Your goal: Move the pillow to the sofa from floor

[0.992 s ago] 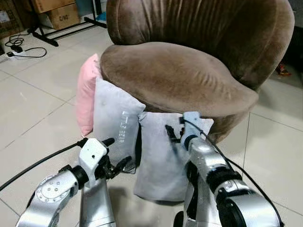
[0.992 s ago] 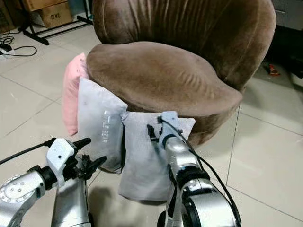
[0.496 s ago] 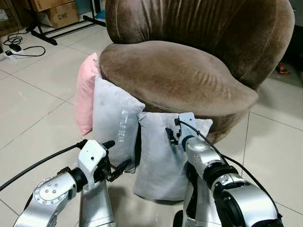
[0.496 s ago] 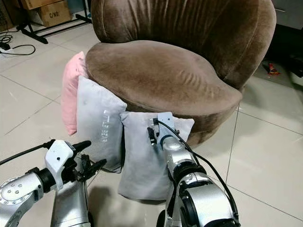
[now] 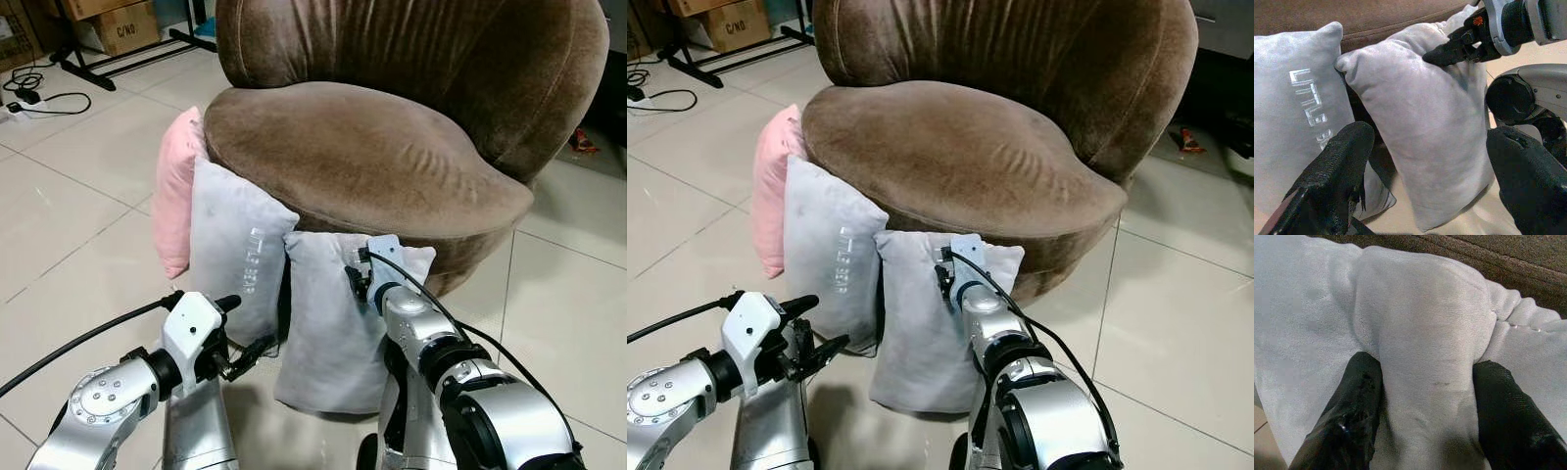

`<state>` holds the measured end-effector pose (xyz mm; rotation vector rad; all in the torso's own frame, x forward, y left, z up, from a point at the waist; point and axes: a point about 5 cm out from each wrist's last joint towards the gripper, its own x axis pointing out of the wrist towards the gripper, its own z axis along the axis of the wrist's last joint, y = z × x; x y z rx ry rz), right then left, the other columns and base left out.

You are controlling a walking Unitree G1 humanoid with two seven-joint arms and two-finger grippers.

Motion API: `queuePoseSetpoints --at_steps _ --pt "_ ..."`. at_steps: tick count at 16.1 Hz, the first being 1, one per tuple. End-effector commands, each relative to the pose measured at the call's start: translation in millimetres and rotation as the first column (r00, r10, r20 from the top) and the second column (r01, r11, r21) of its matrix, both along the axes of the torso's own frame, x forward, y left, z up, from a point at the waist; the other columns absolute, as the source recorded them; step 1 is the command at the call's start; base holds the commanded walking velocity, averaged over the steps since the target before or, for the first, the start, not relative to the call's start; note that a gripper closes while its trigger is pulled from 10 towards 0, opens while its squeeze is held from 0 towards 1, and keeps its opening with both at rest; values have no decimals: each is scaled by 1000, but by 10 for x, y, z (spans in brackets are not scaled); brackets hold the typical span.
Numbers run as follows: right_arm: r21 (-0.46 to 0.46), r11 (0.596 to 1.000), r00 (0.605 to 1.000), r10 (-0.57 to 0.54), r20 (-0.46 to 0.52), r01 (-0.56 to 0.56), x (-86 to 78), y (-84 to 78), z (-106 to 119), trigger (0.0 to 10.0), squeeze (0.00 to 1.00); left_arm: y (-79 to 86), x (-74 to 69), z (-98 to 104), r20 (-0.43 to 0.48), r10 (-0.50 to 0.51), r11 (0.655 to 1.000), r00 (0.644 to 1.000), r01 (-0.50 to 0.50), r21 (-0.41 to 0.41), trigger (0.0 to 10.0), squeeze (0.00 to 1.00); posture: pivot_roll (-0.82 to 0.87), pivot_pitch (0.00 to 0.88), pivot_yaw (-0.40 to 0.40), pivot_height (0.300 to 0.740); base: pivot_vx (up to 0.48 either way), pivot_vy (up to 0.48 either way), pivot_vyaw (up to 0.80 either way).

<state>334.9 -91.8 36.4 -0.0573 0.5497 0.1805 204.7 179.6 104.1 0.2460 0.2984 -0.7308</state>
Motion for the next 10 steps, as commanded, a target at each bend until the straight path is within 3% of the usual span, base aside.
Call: queuePoseSetpoints --at_steps 1,10 --pt "-1 1000 1000 9 -29 -9 -21 0 -36 0 0 -16 -1 20 -1 -16 1000 1000 16 4 10000 0 145 49 -69 378 0 0 0" --pt "-10 999 999 30 -29 -30 -21 -11 -38 0 0 -19 22 4 1 -15 1000 1000 15 7 10000 0 149 24 -74 378 0 0 0"
